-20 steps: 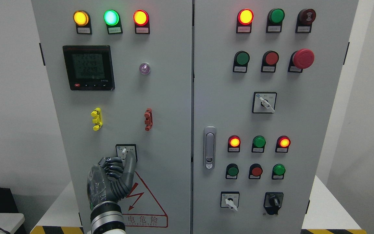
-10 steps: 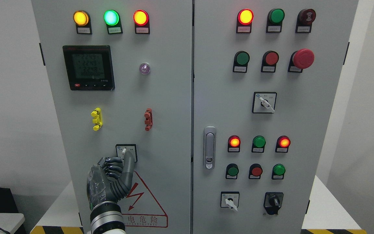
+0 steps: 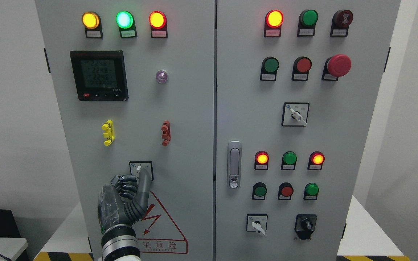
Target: Turn on light switch 1
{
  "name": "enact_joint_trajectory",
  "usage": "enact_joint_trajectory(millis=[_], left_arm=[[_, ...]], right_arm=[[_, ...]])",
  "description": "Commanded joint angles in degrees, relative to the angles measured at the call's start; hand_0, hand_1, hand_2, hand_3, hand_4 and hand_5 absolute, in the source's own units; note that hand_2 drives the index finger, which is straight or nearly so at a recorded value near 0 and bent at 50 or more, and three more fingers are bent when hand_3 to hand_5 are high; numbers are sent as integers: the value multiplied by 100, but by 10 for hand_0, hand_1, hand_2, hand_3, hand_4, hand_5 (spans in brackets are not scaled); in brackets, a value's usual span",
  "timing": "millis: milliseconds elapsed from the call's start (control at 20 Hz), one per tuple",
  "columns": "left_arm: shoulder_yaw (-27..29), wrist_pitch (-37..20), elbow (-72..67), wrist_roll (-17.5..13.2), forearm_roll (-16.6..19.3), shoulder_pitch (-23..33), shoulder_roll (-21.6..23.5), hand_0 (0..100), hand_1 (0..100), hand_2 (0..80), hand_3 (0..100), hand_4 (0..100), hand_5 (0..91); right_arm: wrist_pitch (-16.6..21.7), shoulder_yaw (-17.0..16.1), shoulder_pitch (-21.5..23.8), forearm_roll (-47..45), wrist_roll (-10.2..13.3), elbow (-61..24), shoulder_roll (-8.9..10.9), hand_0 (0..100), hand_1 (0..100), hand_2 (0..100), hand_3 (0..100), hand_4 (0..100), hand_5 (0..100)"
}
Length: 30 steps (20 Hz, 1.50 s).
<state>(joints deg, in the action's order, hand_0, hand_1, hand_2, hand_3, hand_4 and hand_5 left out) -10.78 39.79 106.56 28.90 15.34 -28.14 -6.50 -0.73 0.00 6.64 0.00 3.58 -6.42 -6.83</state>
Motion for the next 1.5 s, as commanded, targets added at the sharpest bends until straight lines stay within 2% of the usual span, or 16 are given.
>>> enact_joint_trajectory(millis=[0, 652, 1453], left_arm=[[-3, 11, -4, -16, 4, -42, 0, 314, 375, 495, 761, 804, 783], [6, 37, -4, -16, 4, -33, 0, 308, 389, 496, 763, 806, 785], [6, 134, -12, -25, 4, -104, 0, 418, 354, 502, 773, 811, 788]], right_arm=[[-6, 97, 4, -141, 2, 0, -3, 120, 389, 0, 0, 0, 0], [2, 97, 4, -141, 2, 0, -3, 120, 389, 0, 0, 0, 0], [2, 97, -5, -141, 2, 0, -3, 120, 389, 0, 0, 0, 0]])
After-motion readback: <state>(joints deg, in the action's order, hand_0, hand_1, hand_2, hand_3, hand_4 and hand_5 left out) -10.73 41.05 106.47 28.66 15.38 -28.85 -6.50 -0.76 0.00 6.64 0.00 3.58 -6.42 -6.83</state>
